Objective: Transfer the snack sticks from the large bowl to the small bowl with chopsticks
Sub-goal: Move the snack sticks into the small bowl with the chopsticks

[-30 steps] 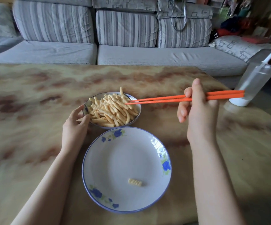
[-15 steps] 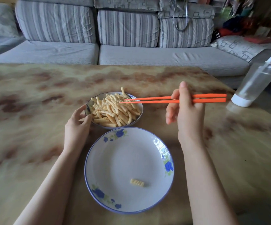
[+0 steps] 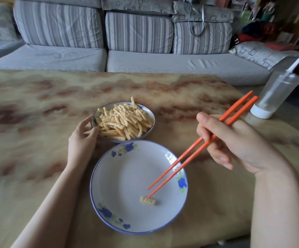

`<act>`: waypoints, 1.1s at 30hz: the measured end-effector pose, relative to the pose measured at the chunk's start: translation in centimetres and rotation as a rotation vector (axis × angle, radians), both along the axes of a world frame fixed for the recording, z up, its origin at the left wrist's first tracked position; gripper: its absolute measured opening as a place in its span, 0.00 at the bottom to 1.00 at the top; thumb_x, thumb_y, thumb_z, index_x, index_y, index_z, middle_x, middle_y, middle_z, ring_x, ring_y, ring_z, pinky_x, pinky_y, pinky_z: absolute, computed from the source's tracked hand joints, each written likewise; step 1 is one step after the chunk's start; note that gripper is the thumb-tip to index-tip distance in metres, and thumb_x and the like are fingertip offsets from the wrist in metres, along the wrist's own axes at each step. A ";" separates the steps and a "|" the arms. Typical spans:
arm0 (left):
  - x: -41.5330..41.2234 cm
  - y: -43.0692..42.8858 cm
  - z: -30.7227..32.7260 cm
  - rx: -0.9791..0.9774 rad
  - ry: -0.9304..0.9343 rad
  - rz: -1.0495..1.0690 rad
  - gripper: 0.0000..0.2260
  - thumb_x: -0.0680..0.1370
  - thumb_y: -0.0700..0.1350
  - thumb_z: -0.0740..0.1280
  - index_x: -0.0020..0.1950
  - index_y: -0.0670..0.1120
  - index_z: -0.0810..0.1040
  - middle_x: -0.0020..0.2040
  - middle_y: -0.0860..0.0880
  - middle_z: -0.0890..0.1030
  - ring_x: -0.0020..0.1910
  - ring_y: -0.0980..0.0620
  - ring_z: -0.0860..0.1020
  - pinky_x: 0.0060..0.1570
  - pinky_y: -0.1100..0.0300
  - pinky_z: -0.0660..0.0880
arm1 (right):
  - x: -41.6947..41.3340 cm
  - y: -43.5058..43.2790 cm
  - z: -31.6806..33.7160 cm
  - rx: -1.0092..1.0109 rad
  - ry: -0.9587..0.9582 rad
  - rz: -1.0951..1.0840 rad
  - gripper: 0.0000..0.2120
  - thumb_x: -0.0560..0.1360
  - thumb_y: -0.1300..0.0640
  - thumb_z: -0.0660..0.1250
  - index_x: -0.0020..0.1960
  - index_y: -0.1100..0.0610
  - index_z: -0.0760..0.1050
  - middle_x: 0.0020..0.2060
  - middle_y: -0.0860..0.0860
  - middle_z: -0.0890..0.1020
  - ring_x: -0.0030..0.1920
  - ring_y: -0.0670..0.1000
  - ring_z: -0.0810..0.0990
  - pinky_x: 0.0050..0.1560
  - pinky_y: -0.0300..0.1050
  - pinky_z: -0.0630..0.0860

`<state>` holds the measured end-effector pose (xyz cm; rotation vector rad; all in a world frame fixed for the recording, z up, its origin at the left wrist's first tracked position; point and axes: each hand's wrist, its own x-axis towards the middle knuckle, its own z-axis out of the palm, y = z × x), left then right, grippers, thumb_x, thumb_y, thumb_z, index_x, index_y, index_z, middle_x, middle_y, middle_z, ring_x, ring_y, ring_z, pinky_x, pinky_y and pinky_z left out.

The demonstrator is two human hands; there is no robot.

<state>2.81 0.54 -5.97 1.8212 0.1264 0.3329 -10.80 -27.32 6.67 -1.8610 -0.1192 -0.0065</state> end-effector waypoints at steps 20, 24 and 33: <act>0.2 0.1 -0.2 0.014 0.009 0.010 0.18 0.78 0.42 0.64 0.67 0.52 0.74 0.53 0.48 0.81 0.40 0.46 0.81 0.32 0.72 0.72 | 2.0 1.6 -0.8 0.216 -0.209 -0.231 0.22 0.80 0.48 0.59 0.28 0.53 0.68 0.21 0.55 0.63 0.16 0.50 0.59 0.19 0.35 0.58; 0.3 0.2 -0.2 0.004 0.017 0.009 0.18 0.78 0.43 0.65 0.67 0.52 0.74 0.54 0.48 0.81 0.45 0.44 0.82 0.35 0.69 0.73 | 3.5 2.8 -1.1 0.462 -0.350 -0.434 0.23 0.82 0.54 0.59 0.28 0.52 0.68 0.22 0.51 0.68 0.16 0.48 0.61 0.19 0.36 0.58; 0.1 0.1 -0.1 0.000 0.019 0.013 0.18 0.78 0.42 0.64 0.67 0.53 0.74 0.54 0.47 0.81 0.42 0.44 0.82 0.39 0.63 0.73 | 6.9 5.4 -2.8 0.564 -0.408 -0.614 0.19 0.82 0.54 0.58 0.33 0.57 0.66 0.22 0.48 0.67 0.17 0.48 0.63 0.19 0.38 0.60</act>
